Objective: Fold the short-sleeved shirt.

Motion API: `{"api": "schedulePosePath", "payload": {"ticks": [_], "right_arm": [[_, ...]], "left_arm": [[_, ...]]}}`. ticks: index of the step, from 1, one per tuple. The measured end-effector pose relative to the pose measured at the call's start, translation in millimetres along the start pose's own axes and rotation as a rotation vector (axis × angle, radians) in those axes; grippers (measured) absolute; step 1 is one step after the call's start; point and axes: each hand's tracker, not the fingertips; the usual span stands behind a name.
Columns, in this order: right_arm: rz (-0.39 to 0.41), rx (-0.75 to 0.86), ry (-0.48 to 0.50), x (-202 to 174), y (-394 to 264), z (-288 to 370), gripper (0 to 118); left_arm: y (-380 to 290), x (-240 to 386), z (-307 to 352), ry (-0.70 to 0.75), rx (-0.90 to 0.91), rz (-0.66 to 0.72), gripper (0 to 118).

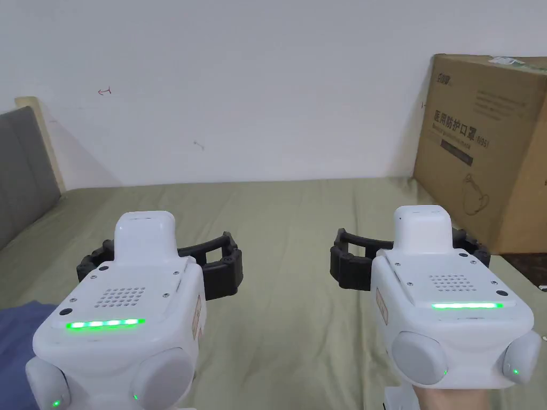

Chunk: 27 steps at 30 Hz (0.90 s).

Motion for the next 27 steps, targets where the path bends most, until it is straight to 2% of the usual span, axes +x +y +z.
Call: {"api": "schedulePosePath", "payload": {"ticks": [24, 27], "right_arm": [[0.025, 0.000, -0.005, -0.9, -1.5, -0.1, 118], [0.006, -0.005, 0.007, 0.8, -1.7, -1.4, 118]], "left_arm": [[-1.5, -0.7, -0.5, 0.003, -0.007, -0.006, 114], [-1.8, -1.0, -0.4, 0.000, -0.009, -0.005, 114]]}}
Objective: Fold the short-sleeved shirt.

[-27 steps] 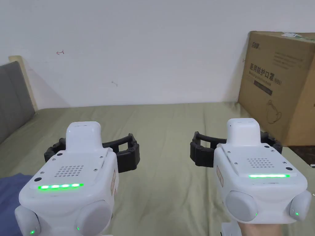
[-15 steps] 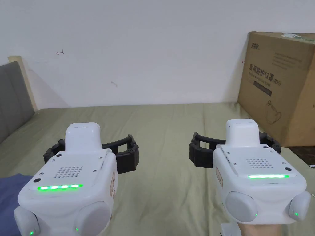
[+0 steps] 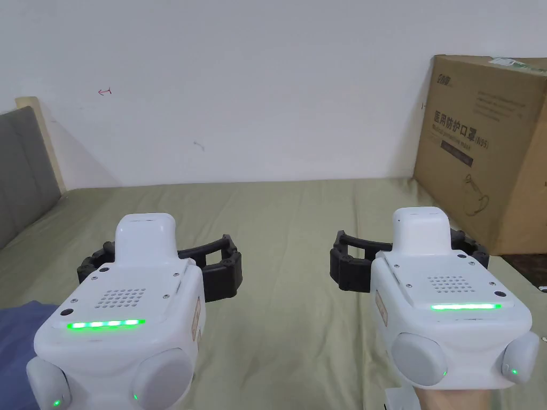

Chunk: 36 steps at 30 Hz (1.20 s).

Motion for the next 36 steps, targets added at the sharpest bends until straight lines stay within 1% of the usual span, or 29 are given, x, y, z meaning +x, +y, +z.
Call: {"api": "schedulePosePath", "payload": {"ticks": [3, 6, 9, 26, 29, 31, 32, 33, 34, 35, 36], "right_arm": [[-0.014, -0.002, 0.006, 1.5, 0.0, -0.4, 118], [0.015, 0.005, -0.009, 0.3, -0.1, 0.2, 118], [0.025, 0.006, -0.007, -1.2, 0.1, 1.0, 118], [0.003, -0.006, -0.009, 0.5, -2.5, 0.4, 118], [0.003, -0.006, 0.007, 0.7, -2.3, 1.7, 116], [0.018, 0.018, 0.012, -0.8, -3.3, 6.3, 114], [0.026, 0.033, 0.003, -2.2, -3.7, 8.2, 109], [0.034, 0.028, -0.012, -3.7, -3.1, 7.4, 90], [0.039, 0.025, -0.026, -3.8, -2.8, 5.7, 61], [0.030, 0.024, -0.021, -2.4, -3.4, 5.6, 33], [-0.005, 0.030, 0.021, 1.3, -4.1, 6.5, 16]], "left_arm": [[0.1, 0.3, -0.3, 0.002, 0.001, -0.005, 114], [0.3, 0.7, -0.5, 0.000, 0.002, -0.005, 114], [0.2, 1.3, -0.6, 0.001, 0.005, -0.008, 114], [-2.1, -0.1, -1.1, 0.002, -0.001, -0.008, 114], [-2.7, 0.8, -0.2, -0.005, 0.000, -0.010, 109], [-2.9, 1.1, 2.3, -0.015, 0.014, -0.009, 105], [-2.8, 1.4, 2.6, -0.016, 0.015, -0.009, 94], [-2.8, 1.8, 2.2, -0.010, 0.012, -0.010, 72], [-3.0, 2.2, 1.7, -0.005, 0.009, -0.011, 52], [-3.6, 2.3, 1.7, 0.002, 0.009, -0.008, 36], [-4.3, 2.0, 2.5, 0.005, 0.013, -0.005, 23]]}}
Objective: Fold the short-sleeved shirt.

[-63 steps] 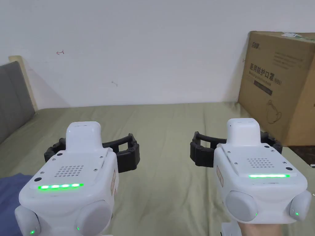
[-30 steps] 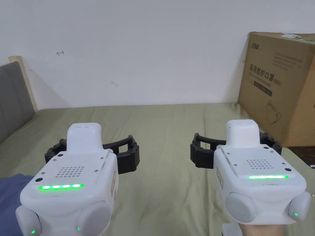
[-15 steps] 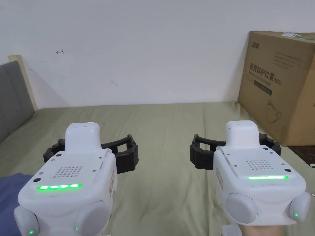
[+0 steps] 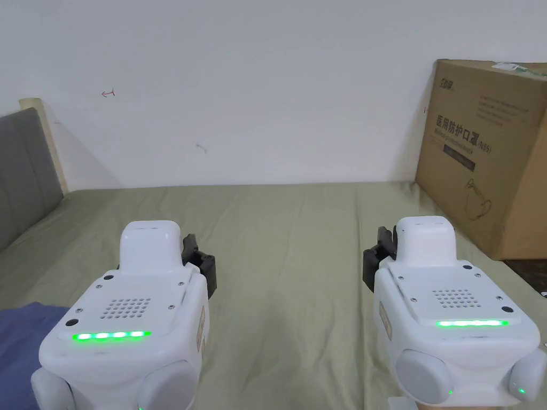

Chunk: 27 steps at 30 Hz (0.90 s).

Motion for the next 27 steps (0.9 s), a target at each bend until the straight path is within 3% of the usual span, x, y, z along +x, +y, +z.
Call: {"api": "schedulePosePath", "payload": {"ticks": [1, 3, 5, 8, 12, 19, 22, 27], "right_arm": [[-0.028, 0.005, 0.018, 3, 0, 1, 16], [-0.045, 0.027, -0.014, 2, -1, 1, 2], [-0.021, 0.005, -0.009, -1, -1, -4, 0], [0.003, -0.008, 0.023, -7, -5, -7, 0], [-0.037, 0.006, 0.047, -12, -6, -5, 0], [0.002, -0.020, 0.088, -30, 2, -12, 0], [-0.025, -0.026, 0.168, -46, 5, -17, 0], [0.006, -0.050, 0.322, -102, 6, -28, 0]], "left_arm": [[-1, -1, 1, -0.002, 0.008, 0.005, 18], [-2, -2, 3, -0.001, 0.025, 0.014, 2], [-2, -3, 3, -0.004, 0.032, 0.022, 0], [1, -3, 3, -0.019, 0.033, 0.006, 0], [4, -4, 3, -0.015, 0.037, -0.008, 0], [7, -20, 4, 0.023, 0.027, 0.001, 0], [9, -43, 11, 0.085, 0.023, 0.030, 0], [6, -93, 37, 0.238, -0.005, 0.072, 0]]}}
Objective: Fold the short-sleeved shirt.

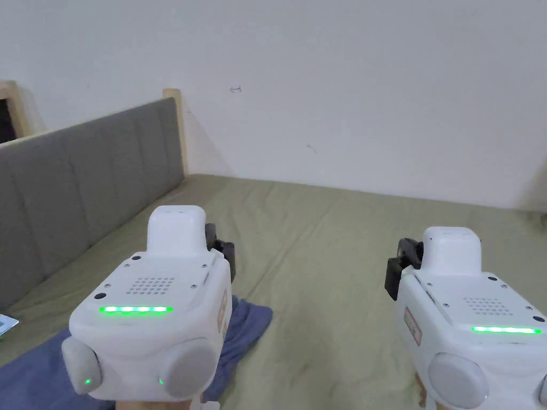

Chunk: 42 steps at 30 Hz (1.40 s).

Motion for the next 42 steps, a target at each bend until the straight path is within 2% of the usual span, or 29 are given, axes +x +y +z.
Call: {"api": "schedulePosePath", "payload": {"ticks": [2, 7, 12, 17, 22, 23, 25, 28, 32, 33, 39, 41, 42], "right_arm": [[-0.016, -0.025, 0.092, -23, -2, -9, 0], [-0.003, -0.077, 0.228, -69, -12, -17, 0], [-0.030, -0.118, 0.279, -80, -23, -21, 0], [0.011, -0.151, 0.277, -82, -33, -29, 0], [-0.008, -0.215, 0.272, -74, -46, -45, 0], [-0.002, -0.232, 0.268, -74, -51, -49, 0], [0.016, -0.268, 0.265, -72, -62, -58, 0], [0.006, -0.330, 0.252, -70, -80, -73, 0], [-0.021, -0.408, 0.243, -66, -102, -98, 0], [-0.017, -0.417, 0.238, -65, -106, -103, 0], [0.002, -0.471, 0.231, -65, -122, -125, 0], [-0.008, -0.485, 0.223, -65, -126, -130, 0], [-0.012, -0.496, 0.214, -65, -128, -133, 0]], "left_arm": [[-1, -20, 7, 0.061, -0.007, -0.009, 0], [-4, -60, 13, 0.133, -0.053, 0.010, 0], [-20, -76, 6, 0.165, -0.110, 0.017, 0], [-39, -76, -22, 0.119, -0.193, 0.024, 0], [-75, -79, -89, 0.045, -0.462, 0.013, 2], [-87, -83, -103, 0.033, -0.509, 0.039, 10], [-109, -89, -124, 0.039, -0.578, 0.096, 52], [-142, -93, -149, 0.079, -0.665, 0.114, 69], [-173, -100, -178, 0.075, -0.762, 0.106, 112], [-178, -103, -186, 0.080, -0.783, 0.111, 118], [-210, -116, -227, 0.092, -0.904, 0.105, 117], [-228, -116, -241, 0.004, -1.070, 0.118, 117], [-232, -113, -243, 0.033, -1.059, 0.039, 116]]}}
